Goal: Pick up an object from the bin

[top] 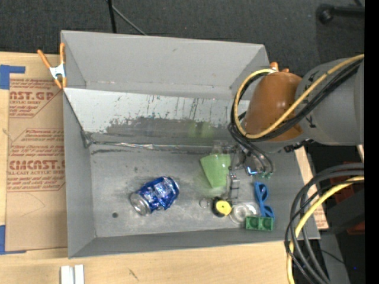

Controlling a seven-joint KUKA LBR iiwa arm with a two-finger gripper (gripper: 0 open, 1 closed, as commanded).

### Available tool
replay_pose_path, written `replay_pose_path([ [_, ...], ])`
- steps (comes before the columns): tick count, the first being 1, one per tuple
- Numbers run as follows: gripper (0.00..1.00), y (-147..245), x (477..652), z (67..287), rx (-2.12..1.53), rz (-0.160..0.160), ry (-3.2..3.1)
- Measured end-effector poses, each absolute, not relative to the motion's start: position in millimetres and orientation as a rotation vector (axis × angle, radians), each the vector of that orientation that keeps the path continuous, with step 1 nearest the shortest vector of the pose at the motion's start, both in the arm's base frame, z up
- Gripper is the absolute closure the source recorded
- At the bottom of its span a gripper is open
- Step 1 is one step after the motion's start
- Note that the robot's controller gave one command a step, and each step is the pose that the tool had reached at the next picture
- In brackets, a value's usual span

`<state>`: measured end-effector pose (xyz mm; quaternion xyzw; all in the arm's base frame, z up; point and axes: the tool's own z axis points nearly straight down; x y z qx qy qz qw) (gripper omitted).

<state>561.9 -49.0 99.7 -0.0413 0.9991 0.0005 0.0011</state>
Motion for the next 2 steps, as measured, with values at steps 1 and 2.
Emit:
replay_pose_path([
  [1,0.00,-54.3,564.5,74.8,-0.403,-0.003,3.098],
  [2,0.00,-53.7,566.8,77.1,-0.401,-0.005,3.091],
])
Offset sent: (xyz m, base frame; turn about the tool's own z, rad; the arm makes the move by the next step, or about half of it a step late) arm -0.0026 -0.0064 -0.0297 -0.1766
